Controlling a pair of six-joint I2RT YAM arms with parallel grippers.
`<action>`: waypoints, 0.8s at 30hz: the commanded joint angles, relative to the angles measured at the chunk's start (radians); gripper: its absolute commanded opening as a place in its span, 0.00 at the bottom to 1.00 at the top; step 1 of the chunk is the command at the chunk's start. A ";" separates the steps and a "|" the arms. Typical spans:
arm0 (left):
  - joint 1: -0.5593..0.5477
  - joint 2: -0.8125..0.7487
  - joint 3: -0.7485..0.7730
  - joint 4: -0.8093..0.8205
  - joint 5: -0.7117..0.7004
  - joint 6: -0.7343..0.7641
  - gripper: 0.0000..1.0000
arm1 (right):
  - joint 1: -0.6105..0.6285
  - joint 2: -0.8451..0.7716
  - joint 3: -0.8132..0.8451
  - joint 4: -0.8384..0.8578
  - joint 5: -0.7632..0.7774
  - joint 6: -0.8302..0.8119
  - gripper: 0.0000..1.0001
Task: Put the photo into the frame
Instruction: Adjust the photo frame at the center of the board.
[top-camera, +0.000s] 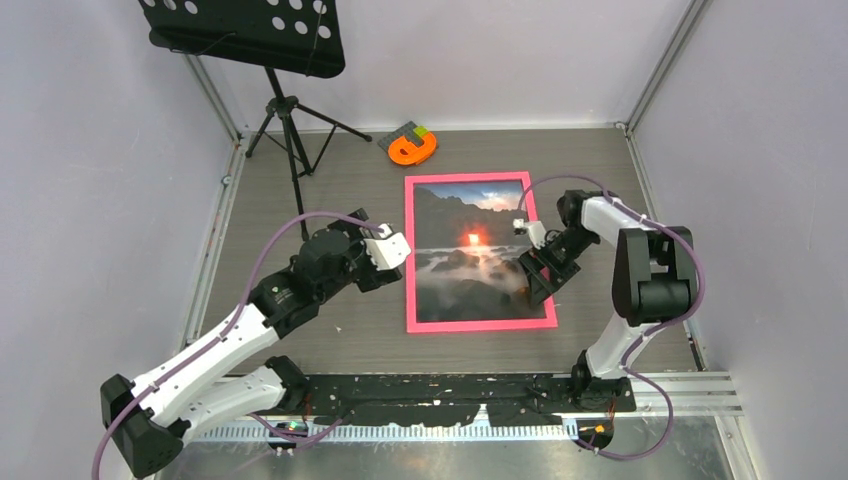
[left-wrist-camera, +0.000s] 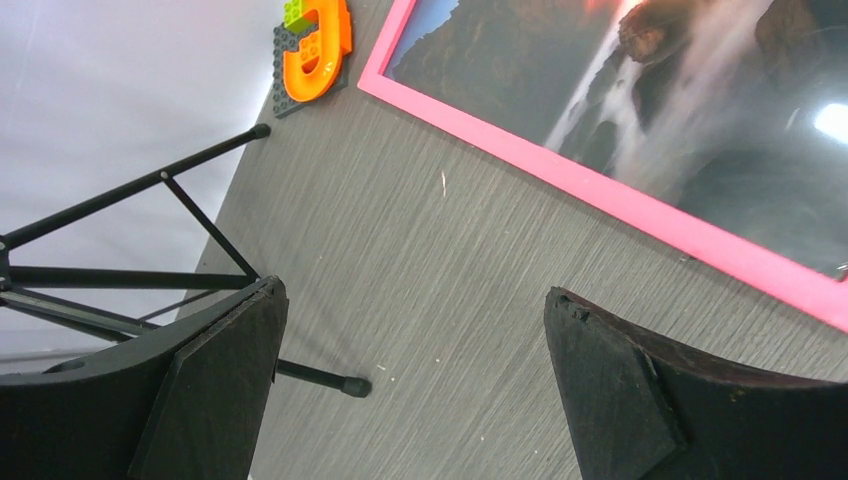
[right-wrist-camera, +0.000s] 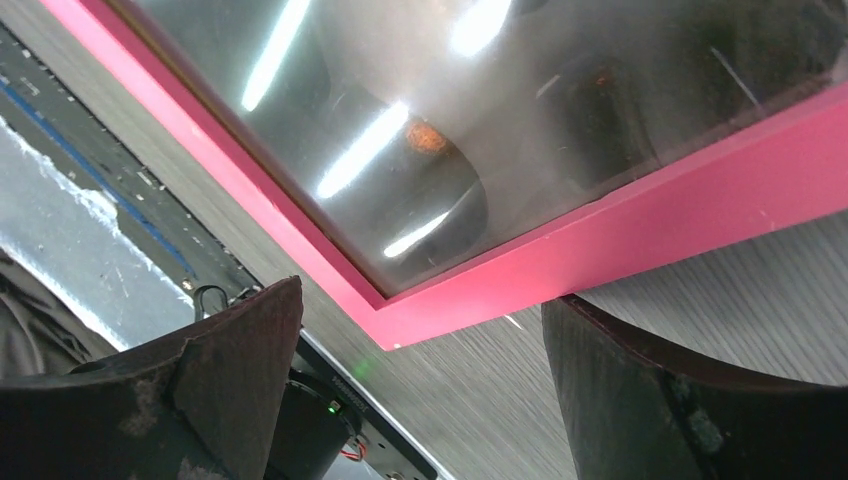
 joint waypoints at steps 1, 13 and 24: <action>0.015 -0.033 -0.021 0.052 -0.020 0.007 1.00 | 0.076 0.000 0.001 -0.034 -0.113 -0.024 0.95; 0.112 -0.094 -0.080 0.050 0.039 -0.066 1.00 | 0.122 -0.176 -0.007 0.112 -0.050 0.126 0.95; 0.315 -0.144 -0.100 0.058 0.144 -0.262 0.99 | 0.104 -0.584 -0.103 0.443 0.281 0.354 0.95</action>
